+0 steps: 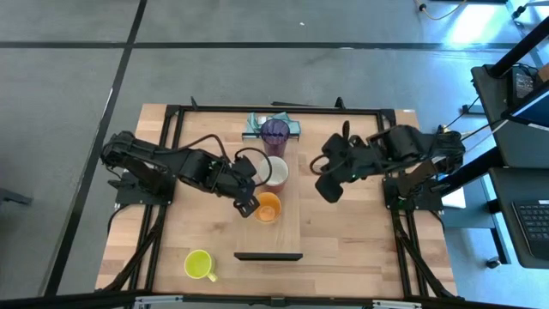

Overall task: Stack small to large cups/mugs on shelf
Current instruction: Put the yellow cup on the shelf

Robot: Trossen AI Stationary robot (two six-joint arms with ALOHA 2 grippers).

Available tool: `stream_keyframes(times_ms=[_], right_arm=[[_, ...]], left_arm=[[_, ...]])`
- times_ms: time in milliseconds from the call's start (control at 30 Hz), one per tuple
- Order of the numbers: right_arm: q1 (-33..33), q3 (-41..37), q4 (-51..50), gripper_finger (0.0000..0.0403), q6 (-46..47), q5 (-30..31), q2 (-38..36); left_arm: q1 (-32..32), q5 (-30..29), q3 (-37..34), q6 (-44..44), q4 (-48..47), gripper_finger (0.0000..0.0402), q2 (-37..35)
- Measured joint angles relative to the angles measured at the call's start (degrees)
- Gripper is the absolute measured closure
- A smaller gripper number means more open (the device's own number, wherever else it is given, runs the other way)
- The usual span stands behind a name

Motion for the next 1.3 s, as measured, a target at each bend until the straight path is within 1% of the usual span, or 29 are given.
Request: stream_keyframes(times_ms=[167,367,567,833,900,1100,1300], right_arm=[[0.8,-4.4,3.4,0.0397,2.6,-2.1,0.0],[0.7,-12.2,15.2,0.0398,1.9,-6.6,0.0],[0.5,-17.8,22.1,0.0398,2.7,-8.8,0.0],[-1.6,-24.3,35.4,0.04,1.6,-10.9,-0.1],[-2.1,-24.8,36.1,0.0399,1.5,-11.8,0.0],[-2.8,-25.2,36.1,0.0401,1.1,-11.9,0.0],[-3.6,-25.2,36.2,0.04,0.4,-11.8,0.2]], left_arm=[[0.5,0.0,0.0,0.9,0.8,0.0369,-0.7],[1.0,0.2,0.0,2.7,4.1,0.0399,-0.8],[2.4,0.1,0.0,4.7,4.9,0.0396,-0.8],[4.1,0.6,0.0,7.4,5.8,0.0399,-0.8],[4.4,1.0,0.0,7.5,5.8,0.04,-0.8],[4.7,2.0,-0.1,8.6,6.0,0.0401,-0.4],[5.3,4.1,-5.0,8.6,10.7,0.0401,-0.2]])
